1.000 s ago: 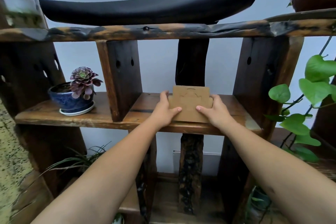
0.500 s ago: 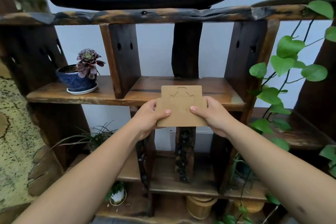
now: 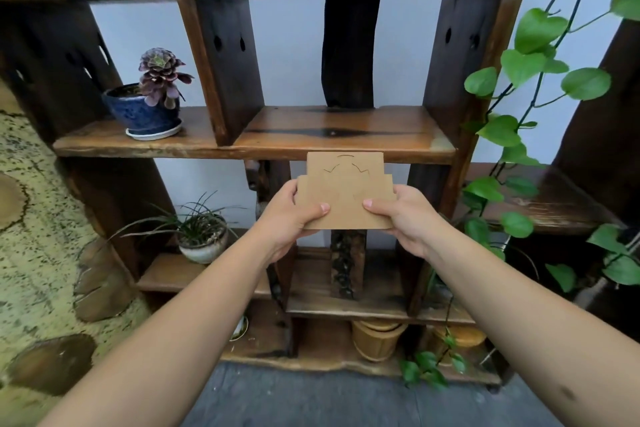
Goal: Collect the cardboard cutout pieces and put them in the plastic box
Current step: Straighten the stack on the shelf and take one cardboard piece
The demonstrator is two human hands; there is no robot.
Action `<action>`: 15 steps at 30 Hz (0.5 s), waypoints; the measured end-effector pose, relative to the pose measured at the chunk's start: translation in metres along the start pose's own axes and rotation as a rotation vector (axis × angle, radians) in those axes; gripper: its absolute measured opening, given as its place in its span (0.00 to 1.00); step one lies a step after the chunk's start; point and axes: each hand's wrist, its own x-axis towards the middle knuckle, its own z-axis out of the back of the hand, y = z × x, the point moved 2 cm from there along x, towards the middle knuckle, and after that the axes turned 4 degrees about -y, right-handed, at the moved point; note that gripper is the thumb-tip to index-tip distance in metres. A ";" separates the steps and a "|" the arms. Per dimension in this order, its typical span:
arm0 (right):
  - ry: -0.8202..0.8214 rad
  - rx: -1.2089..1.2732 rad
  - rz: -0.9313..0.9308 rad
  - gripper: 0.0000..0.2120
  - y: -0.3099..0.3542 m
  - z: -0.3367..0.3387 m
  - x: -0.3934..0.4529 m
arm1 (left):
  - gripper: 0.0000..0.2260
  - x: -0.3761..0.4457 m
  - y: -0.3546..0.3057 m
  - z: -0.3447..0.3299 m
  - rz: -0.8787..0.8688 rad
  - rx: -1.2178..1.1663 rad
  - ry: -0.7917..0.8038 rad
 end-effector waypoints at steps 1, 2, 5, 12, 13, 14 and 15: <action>0.001 -0.005 -0.007 0.12 -0.003 0.000 -0.002 | 0.25 -0.003 0.003 0.000 0.005 0.005 -0.019; 0.007 -0.009 -0.015 0.12 -0.007 -0.001 -0.003 | 0.25 -0.007 0.007 0.001 0.015 0.010 -0.040; 0.023 -0.019 -0.032 0.13 -0.014 -0.006 -0.007 | 0.24 -0.017 0.012 0.006 0.035 0.028 -0.074; 0.134 -0.062 -0.066 0.10 -0.032 -0.038 -0.021 | 0.22 -0.055 0.027 0.037 0.052 0.142 -0.241; 0.154 -0.072 -0.076 0.11 -0.036 -0.045 -0.022 | 0.22 -0.062 0.030 0.044 0.051 0.181 -0.265; 0.171 -0.084 -0.086 0.11 -0.041 -0.052 -0.024 | 0.20 -0.070 0.032 0.050 0.052 0.207 -0.287; 0.187 -0.094 -0.093 0.12 -0.044 -0.060 -0.027 | 0.19 -0.078 0.034 0.056 0.055 0.221 -0.309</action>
